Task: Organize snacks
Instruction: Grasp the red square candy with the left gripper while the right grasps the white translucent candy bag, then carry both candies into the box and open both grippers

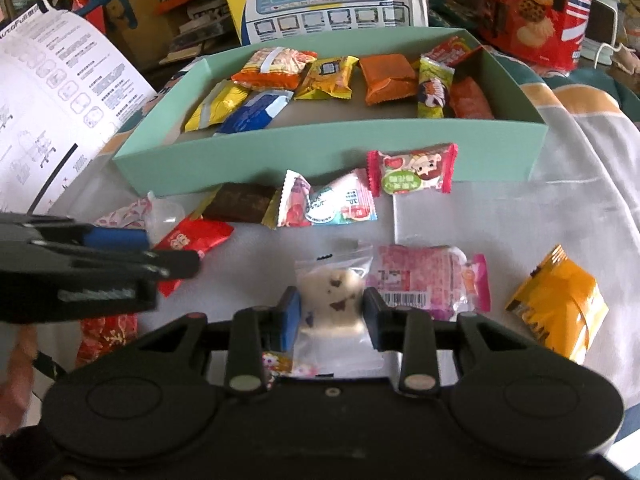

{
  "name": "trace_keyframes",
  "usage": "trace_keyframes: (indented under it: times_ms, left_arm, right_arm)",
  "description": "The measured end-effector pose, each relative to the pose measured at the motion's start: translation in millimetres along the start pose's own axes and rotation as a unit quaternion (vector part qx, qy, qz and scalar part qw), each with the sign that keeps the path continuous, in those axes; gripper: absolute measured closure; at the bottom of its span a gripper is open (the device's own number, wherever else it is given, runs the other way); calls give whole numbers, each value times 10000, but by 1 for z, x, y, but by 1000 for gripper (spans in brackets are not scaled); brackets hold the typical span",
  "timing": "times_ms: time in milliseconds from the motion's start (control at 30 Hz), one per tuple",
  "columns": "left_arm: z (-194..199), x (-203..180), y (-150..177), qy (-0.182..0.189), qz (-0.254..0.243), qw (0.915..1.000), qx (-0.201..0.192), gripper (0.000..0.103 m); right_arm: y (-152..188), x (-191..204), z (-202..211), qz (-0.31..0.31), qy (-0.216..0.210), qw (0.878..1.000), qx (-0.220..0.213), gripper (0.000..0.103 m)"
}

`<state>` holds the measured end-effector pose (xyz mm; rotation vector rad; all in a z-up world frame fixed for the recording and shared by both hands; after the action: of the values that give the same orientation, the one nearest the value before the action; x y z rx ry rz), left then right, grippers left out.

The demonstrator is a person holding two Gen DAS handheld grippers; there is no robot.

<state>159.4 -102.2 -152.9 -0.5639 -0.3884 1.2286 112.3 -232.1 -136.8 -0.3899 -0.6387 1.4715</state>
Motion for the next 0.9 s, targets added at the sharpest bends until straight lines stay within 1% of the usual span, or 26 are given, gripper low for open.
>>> trace_keyframes:
  times_ms: [100,167,200,233,367,467,600,667,767,833,900]
  left_arm:
    - [-13,-7,1,-35,-152,9998,78,50]
    - [-18,-9,1,-16,-115,9998,135,56]
    - [-19,-9,0,-20,-123,9999,99,66]
    - [-18,-12,0,17,-152,9998,95,68]
    - [-15,-13,7,10,-107,9999,134,70]
    - [-6,-13,15,134,22,9997,225,70]
    - [2,-13,28,180,33,9993,324,69]
    - [3,-13,28,158,43,9992,358,67]
    - [2,-14,27,116,35,9993,355,68]
    - [3,-14,26,99,50,9993,352,71]
    - [8,-14,26,238,196,9989,363,71]
  right_arm:
    - [4,-4,3,-112,-26,9999,7,69]
    - [6,-7,4,-183,-36,9998,9,69]
    - [7,-8,4,-209,-46,9998,-2,69]
    - [7,-9,5,-220,-56,9997,-17,69]
    - [9,-7,5,-154,-19,9999,-61,69]
    - [9,-5,5,-73,48,9999,-93,68]
    - [9,-5,4,-27,66,9999,-126,68]
    - [10,-4,4,33,93,9998,-146,68]
    - [10,-3,5,74,88,9999,-98,68]
    - [12,-4,9,-19,11,10000,-68,69]
    - [12,-9,13,-226,-63,9997,-27,69]
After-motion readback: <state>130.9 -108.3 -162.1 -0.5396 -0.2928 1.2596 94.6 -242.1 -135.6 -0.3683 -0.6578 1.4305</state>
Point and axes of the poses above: each gripper's, at about its wrist camera, not at the fingertips, and z roughly against the way its jaws point, x to its left, y to its underside, the point moved 10 cm from there along -z, roughly the way its jaws point, and after that the axes turned 4 degrees about -x, right-handed, at the moved point
